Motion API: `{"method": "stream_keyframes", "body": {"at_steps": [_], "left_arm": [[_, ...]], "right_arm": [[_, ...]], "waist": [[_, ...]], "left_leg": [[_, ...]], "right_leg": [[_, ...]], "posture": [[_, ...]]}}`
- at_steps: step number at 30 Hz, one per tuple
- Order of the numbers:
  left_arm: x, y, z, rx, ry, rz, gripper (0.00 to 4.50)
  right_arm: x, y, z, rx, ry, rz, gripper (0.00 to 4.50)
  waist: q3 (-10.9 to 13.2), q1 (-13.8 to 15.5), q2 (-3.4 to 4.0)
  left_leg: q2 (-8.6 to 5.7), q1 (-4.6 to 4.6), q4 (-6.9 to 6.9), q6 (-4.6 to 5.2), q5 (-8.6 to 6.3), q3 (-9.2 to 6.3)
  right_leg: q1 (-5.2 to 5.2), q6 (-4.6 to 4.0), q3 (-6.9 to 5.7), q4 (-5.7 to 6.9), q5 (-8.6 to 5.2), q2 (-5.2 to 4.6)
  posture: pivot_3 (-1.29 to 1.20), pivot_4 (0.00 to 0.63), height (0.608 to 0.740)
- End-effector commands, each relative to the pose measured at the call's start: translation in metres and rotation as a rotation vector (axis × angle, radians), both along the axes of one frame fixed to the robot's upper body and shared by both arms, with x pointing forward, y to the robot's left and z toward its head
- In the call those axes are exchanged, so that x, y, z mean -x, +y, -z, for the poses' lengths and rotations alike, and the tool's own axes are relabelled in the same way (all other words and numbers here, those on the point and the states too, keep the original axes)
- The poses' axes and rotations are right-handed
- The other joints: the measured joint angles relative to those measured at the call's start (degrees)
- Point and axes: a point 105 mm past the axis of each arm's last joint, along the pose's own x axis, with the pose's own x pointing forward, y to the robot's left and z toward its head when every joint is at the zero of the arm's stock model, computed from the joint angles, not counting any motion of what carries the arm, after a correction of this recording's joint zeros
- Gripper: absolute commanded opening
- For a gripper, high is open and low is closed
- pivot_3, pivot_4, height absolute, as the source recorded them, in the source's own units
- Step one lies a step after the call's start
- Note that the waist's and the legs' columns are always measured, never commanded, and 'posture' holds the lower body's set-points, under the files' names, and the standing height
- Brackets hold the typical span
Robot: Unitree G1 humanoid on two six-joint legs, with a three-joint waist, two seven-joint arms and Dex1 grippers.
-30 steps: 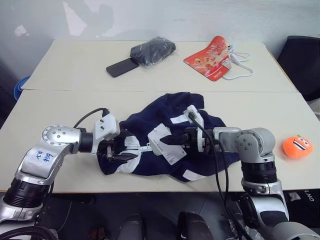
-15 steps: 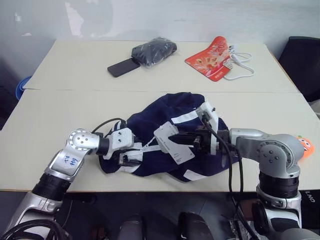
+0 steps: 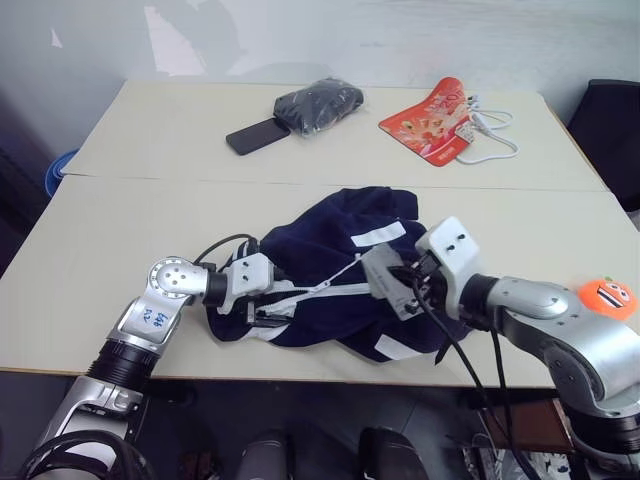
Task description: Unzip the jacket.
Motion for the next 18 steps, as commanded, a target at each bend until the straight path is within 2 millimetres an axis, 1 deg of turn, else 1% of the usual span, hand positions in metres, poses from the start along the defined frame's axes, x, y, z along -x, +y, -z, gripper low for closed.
{"method": "stream_keyframes", "body": {"at_steps": [1,3,6,8,12,18], "left_arm": [[0.001,0.012,0.021,-0.063,0.061,-0.048,4.19],[0.0,0.012,0.022,-0.061,0.064,-0.049,4.19],[-0.001,0.011,0.023,-0.06,0.066,-0.048,4.19],[-0.001,0.011,0.024,-0.061,0.067,-0.044,4.19],[-0.001,0.01,0.025,-0.062,0.07,-0.038,4.19],[-0.005,0.007,0.023,-0.055,0.068,-0.031,4.19]], "right_arm": [[-0.003,-0.032,-0.016,0.033,-0.114,0.17,0.01],[0.0,-0.043,-0.014,0.055,-0.111,0.209,0.01],[0.006,-0.069,-0.008,0.082,-0.096,0.3,0.01],[0.01,-0.087,-0.008,0.11,-0.098,0.361,0.01],[0.015,-0.121,-0.015,0.155,-0.122,0.46,0.01],[0.017,-0.177,-0.034,0.238,-0.165,0.59,0.01]], "waist": [[-0.01,-0.01,0.0],[-0.01,0.01,0.0],[-0.02,0.08,0.0],[-0.03,0.13,0.01],[-0.07,0.04,0.08],[-0.09,0.12,0.11]], "left_leg": [[0.0,0.01,0.0,0.0,0.0,0.0],[0.0,0.01,0.0,0.0,0.0,0.0],[0.0,0.0,0.0,0.03,-0.01,-0.01],[0.0,0.01,0.0,0.04,-0.02,-0.02],[-0.01,0.04,0.0,0.06,-0.03,0.01],[-0.02,0.09,0.0,0.1,-0.04,0.01]], "right_leg": [[0.01,0.0,0.0,0.0,0.0,0.0],[0.01,0.0,0.0,0.0,0.0,0.0],[0.03,0.0,-0.01,-0.01,0.0,0.0],[0.06,0.0,-0.02,-0.03,0.0,0.0],[0.07,0.0,0.0,-0.05,0.0,0.0],[0.14,0.01,0.01,-0.07,0.0,-0.02]], "posture": [[0.0,0.15,0.74],[0.0,0.15,0.74],[0.0,0.15,0.74],[0.0,0.15,0.74],[0.0,0.15,0.74],[0.0,0.15,0.74]]}}
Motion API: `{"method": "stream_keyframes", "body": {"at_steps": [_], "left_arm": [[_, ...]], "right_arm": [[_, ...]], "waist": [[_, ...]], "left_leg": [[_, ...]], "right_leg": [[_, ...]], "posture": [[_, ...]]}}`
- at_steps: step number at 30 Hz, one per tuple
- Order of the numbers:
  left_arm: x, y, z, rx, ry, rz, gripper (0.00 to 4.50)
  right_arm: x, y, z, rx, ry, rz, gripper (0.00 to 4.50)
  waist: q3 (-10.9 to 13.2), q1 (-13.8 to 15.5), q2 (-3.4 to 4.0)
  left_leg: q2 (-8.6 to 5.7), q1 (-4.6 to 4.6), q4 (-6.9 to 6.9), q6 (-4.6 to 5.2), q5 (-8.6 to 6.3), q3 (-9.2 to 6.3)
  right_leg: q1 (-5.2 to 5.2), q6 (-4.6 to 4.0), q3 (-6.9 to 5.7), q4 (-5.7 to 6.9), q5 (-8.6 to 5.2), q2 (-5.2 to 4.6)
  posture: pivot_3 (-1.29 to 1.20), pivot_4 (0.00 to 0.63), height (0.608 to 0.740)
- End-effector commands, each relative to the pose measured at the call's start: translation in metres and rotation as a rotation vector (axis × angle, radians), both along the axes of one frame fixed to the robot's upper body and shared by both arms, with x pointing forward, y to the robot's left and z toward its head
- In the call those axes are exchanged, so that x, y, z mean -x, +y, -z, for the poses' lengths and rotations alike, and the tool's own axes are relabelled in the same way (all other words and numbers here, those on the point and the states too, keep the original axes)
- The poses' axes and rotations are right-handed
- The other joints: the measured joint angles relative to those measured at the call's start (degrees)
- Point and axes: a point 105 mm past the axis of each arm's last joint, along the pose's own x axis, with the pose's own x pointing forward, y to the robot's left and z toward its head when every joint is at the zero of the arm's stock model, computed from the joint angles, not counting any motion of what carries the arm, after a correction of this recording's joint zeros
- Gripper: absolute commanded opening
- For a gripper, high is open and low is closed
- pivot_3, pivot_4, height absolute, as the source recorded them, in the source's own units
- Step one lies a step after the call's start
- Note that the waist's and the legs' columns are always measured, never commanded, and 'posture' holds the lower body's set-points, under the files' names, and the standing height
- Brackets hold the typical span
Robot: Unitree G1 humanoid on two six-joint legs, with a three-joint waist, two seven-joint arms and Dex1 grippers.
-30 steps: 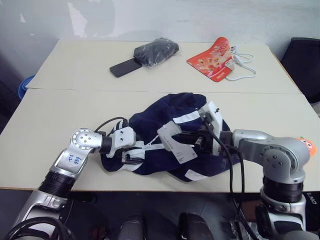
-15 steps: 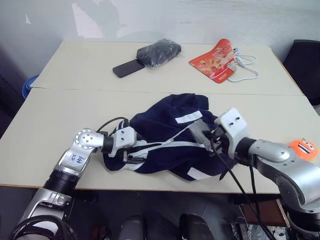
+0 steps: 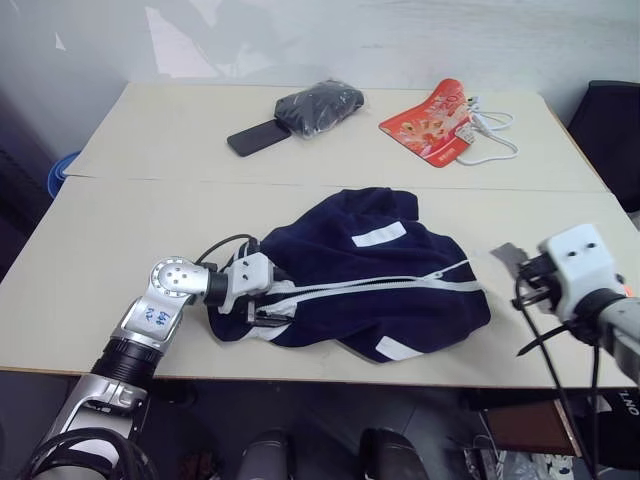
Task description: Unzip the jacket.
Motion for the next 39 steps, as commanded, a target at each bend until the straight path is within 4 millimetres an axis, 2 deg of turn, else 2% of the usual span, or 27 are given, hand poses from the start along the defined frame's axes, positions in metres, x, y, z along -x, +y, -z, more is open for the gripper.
{"method": "stream_keyframes", "body": {"at_steps": [1,8,10,12,17,22,23,26,32,37,39], "left_arm": [[-0.003,0.008,0.02,-0.07,0.054,-0.044,4.19],[-0.005,0.007,0.02,-0.063,0.046,-0.047,4.19],[-0.006,0.008,0.019,-0.059,0.044,-0.052,4.19],[-0.006,0.009,0.018,-0.054,0.043,-0.061,4.19],[-0.007,0.012,0.012,-0.025,0.049,-0.087,4.19],[-0.006,0.019,-0.019,0.087,0.099,-0.132,4.19],[-0.005,0.023,-0.027,0.109,0.119,-0.139,4.35],[0.003,0.038,-0.056,0.173,0.195,-0.144,4.5],[0.022,0.084,-0.096,0.203,0.284,-0.182,4.5],[0.031,0.126,-0.123,0.145,0.205,-0.283,4.5],[0.042,0.146,-0.133,0.093,0.178,-0.319,4.5]], "right_arm": [[0.0,-0.035,-0.028,0.082,-0.09,0.079,0.01],[-0.01,-0.094,-0.04,0.12,-0.112,0.198,0.01],[-0.013,-0.106,-0.043,0.123,-0.117,0.222,0.01],[-0.02,-0.109,-0.045,0.116,-0.117,0.211,0.01],[-0.038,-0.092,-0.042,0.113,-0.09,0.116,0.01],[-0.056,-0.033,-0.028,-0.005,0.011,-0.19,0.01],[-0.057,-0.024,-0.025,-0.019,0.045,-0.247,0.0],[-0.055,-0.011,-0.019,-0.075,0.153,-0.395,0.61],[-0.042,-0.014,-0.029,-0.111,0.299,-0.608,2.71],[-0.023,-0.035,-0.053,-0.171,0.346,-0.691,4.32],[-0.012,-0.049,-0.064,-0.179,0.355,-0.694,4.44]], "waist": [[0.0,-0.01,0.01],[-0.04,0.04,0.07],[-0.04,0.04,0.07],[-0.04,0.02,0.08],[-0.03,-0.15,0.09],[-0.01,-0.62,0.13],[0.0,-0.9,0.12],[0.09,-1.53,0.12],[0.26,-1.61,0.22],[0.37,-1.69,0.17],[0.55,-1.83,0.26]], "left_leg": [[0.01,0.01,0.0,0.0,0.0,-0.01],[0.0,0.03,0.02,0.03,0.02,0.0],[-0.01,0.03,0.02,0.03,0.03,0.01],[-0.01,0.03,0.03,0.03,0.03,0.01],[0.02,0.02,0.03,0.02,0.05,0.0],[0.05,0.0,0.03,0.01,0.05,0.03],[0.08,-0.02,0.02,-0.01,0.06,0.02],[0.11,-0.09,-0.04,-0.03,0.07,-0.02],[0.06,-0.17,-0.12,0.0,0.05,0.03],[0.06,-0.16,-0.16,-0.02,0.04,0.06],[0.07,-0.17,-0.17,-0.03,0.04,0.1]], "right_leg": [[0.0,0.0,-0.01,0.0,0.0,0.01],[0.05,0.03,-0.01,-0.02,0.02,-0.01],[0.05,0.03,-0.01,-0.02,0.02,-0.01],[0.06,0.04,-0.01,-0.02,0.02,-0.01],[0.05,0.05,-0.03,-0.03,0.02,-0.01],[-0.01,0.05,-0.01,-0.02,0.03,0.01],[-0.03,0.05,-0.02,-0.02,0.03,0.03],[-0.07,0.05,-0.08,-0.06,0.02,0.07],[-0.16,0.05,-0.06,-0.17,0.02,0.03],[-0.15,0.05,-0.07,-0.23,0.02,0.04],[-0.21,0.05,-0.04,-0.22,0.02,0.04]], "posture": [[0.0,0.15,0.74],[0.0,0.15,0.74],[0.0,0.15,0.74],[0.0,0.15,0.74],[0.0,0.15,0.74],[0.0,0.15,0.74],[0.0,0.15,0.74],[0.0,0.15,0.74],[0.0,0.15,0.74],[0.0,0.15,0.74],[0.0,0.15,0.74]]}}
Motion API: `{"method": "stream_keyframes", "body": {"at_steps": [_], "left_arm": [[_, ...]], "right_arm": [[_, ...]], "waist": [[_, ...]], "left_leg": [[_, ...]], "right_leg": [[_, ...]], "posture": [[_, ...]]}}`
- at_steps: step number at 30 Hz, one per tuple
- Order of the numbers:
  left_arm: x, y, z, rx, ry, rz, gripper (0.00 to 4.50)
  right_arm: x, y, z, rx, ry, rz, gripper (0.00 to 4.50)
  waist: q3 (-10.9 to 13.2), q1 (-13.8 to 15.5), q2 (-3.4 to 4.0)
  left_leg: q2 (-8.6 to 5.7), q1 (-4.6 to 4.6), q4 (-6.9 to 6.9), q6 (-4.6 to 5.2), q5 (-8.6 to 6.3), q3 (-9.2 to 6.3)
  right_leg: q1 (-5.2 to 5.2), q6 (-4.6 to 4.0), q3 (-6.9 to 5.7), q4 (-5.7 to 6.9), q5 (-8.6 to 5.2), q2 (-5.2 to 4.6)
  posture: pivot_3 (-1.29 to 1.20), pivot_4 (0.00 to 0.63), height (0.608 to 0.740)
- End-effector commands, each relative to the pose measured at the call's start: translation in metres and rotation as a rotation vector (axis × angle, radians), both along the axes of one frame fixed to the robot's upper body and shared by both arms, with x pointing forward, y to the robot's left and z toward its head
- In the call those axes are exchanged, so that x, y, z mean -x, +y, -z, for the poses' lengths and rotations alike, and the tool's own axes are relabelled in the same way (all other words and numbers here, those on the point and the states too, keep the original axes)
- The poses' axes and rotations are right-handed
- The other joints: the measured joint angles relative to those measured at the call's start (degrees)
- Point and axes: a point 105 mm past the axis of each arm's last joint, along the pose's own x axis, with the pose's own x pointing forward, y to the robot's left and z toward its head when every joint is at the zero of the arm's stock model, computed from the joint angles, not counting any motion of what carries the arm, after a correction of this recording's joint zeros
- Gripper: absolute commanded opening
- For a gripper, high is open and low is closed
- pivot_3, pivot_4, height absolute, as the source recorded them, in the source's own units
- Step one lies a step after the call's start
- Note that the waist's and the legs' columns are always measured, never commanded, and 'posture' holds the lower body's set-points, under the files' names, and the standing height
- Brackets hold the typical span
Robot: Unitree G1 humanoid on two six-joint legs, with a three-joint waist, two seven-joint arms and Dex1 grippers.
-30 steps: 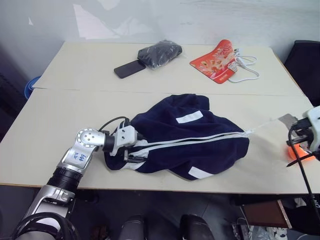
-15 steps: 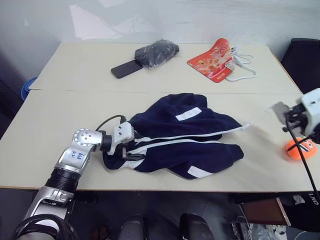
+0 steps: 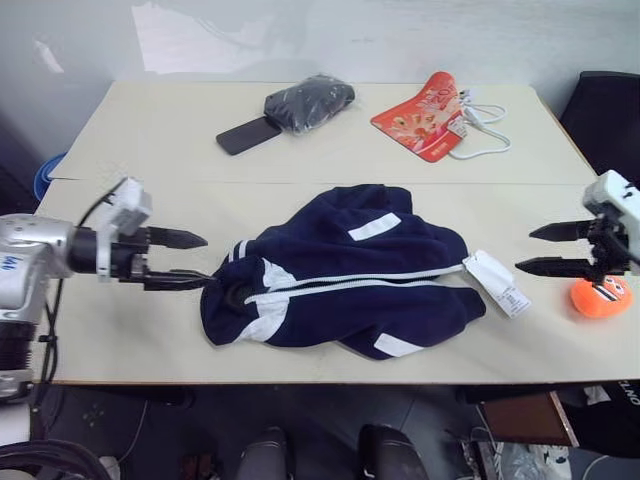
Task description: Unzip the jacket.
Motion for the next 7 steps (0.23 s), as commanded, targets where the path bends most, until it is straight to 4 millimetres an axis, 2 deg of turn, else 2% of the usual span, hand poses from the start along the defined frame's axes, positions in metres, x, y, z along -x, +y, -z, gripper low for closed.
{"method": "stream_keyframes", "body": {"at_steps": [1,5,7], "left_arm": [[0.017,0.033,-0.027,-0.063,-0.072,-0.052,4.5],[0.026,0.056,-0.04,-0.108,-0.106,-0.117,4.5],[0.027,0.062,-0.039,-0.135,-0.119,-0.143,4.5]], "right_arm": [[0.021,-0.026,-0.031,0.0,-0.031,0.007,4.44],[0.029,-0.045,-0.041,-0.043,-0.047,0.077,4.44],[0.031,-0.049,-0.041,-0.053,-0.055,0.084,4.44]], "waist": [[0.12,-0.13,0.13],[0.13,-0.49,0.15],[0.13,-0.69,0.15]], "left_leg": [[0.0,-0.01,-0.04,0.0,0.0,0.04],[0.02,0.02,-0.16,-0.03,-0.01,0.2],[0.04,0.04,-0.08,-0.04,-0.01,0.22]], "right_leg": [[-0.06,0.0,0.03,0.0,0.0,0.0],[-0.19,-0.02,0.03,0.02,-0.01,-0.01],[-0.17,-0.02,0.06,0.07,-0.01,-0.02]], "posture": [[0.0,0.15,0.74],[0.0,0.15,0.74],[0.0,0.15,0.74]]}}
